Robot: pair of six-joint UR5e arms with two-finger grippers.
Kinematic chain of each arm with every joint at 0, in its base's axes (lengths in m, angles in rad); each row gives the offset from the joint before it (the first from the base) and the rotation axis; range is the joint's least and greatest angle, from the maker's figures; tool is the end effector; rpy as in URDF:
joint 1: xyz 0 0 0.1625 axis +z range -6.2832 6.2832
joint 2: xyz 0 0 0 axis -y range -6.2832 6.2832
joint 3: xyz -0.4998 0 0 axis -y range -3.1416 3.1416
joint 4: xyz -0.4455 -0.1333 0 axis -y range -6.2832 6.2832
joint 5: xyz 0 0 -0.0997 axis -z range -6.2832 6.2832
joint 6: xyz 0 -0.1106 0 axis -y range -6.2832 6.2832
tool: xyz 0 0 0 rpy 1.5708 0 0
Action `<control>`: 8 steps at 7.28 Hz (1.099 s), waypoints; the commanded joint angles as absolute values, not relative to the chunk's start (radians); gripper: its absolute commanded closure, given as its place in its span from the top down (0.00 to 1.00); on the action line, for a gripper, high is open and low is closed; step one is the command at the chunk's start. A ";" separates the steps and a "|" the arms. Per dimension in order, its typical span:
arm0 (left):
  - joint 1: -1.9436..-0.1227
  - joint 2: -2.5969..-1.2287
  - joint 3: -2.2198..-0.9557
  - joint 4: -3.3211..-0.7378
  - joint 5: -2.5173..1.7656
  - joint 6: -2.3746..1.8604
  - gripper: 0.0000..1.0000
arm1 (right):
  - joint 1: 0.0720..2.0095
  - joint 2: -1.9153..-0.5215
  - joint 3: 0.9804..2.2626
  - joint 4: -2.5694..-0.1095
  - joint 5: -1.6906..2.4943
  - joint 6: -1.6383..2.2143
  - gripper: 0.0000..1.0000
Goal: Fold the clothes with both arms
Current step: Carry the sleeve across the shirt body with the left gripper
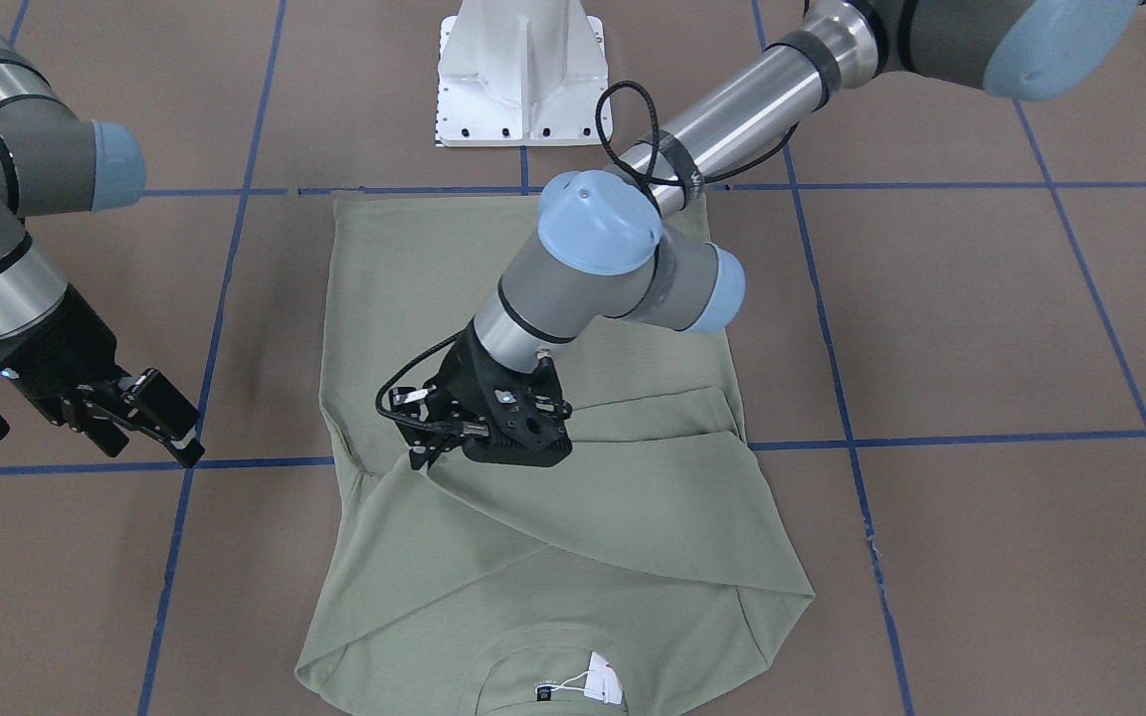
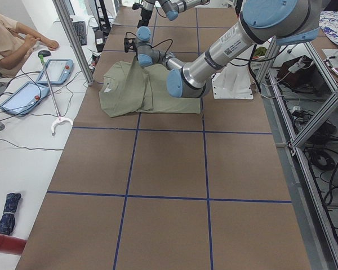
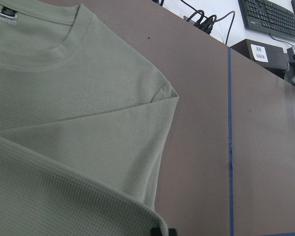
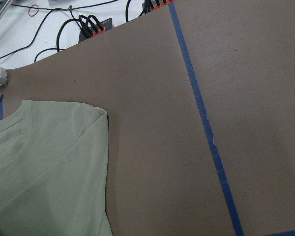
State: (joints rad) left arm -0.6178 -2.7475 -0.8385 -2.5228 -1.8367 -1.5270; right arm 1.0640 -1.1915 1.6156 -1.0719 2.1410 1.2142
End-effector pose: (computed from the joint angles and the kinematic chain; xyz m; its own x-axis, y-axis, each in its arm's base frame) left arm 0.7435 -0.6562 0.0832 0.1565 -0.0594 -0.9859 0.3414 0.9399 -0.0024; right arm -0.2878 -0.6700 0.4201 0.4585 0.2204 0.8610 -0.3917 0.9197 -0.0269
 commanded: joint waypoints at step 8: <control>-0.671 -2.664 -0.892 -2.638 -1.848 -1.568 0.85 | 1.057 -1.183 1.594 -1.066 2.181 1.247 1.00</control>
